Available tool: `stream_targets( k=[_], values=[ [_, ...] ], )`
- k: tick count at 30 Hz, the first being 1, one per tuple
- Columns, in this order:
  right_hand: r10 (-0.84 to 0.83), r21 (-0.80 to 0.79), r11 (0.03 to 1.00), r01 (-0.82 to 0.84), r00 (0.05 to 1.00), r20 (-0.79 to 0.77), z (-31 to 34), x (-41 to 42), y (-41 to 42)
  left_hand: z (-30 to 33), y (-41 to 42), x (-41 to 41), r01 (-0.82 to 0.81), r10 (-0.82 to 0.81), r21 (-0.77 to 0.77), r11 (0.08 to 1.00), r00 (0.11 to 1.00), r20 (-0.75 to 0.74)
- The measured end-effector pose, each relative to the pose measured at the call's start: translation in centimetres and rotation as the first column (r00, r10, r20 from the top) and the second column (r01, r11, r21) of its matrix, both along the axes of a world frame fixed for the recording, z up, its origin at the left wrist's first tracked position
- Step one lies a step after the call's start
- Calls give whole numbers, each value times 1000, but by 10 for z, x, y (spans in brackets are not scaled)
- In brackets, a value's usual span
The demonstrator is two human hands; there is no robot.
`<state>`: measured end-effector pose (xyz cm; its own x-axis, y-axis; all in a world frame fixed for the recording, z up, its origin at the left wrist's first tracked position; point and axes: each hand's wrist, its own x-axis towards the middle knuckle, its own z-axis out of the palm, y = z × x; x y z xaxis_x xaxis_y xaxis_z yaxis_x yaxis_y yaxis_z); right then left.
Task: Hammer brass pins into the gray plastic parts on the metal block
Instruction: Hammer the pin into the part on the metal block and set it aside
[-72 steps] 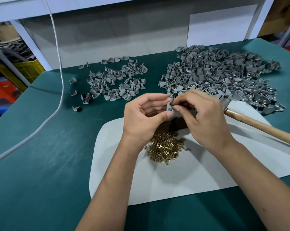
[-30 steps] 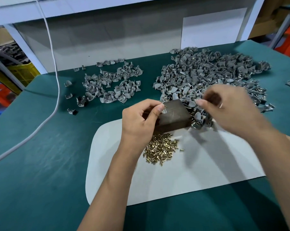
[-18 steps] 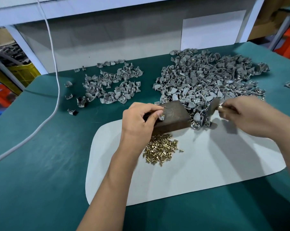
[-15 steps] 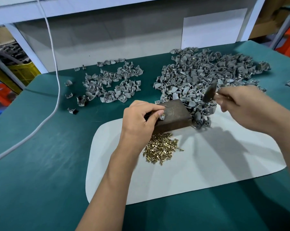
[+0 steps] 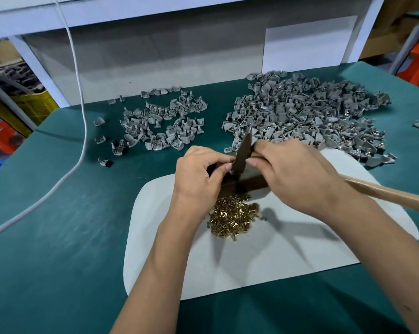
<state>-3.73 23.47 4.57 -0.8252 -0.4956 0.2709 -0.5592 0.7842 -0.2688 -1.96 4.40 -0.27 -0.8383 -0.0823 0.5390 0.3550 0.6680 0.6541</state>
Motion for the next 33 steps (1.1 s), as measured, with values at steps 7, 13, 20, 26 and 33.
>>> stream_targets(
  k=[7,13,20,26,33],
  values=[
    [-13,-26,1000,12,999,-36,2,4,-5,1,0,-1,-28,26,24,999,999,44],
    [-40,-54,998,36,996,-78,9,0,-2,1,-2,0,-51,39,109,993,993,109],
    [-38,-30,999,36,995,-94,10,-2,-6,2,-3,0,-70,46,156,985,987,151],
    [-39,4,999,39,996,-79,9,1,-9,2,-4,2,-82,51,179,980,983,174],
    [-47,-7,999,46,993,-106,9,3,-10,1,-5,2,-85,49,194,977,982,185]
  ],
)
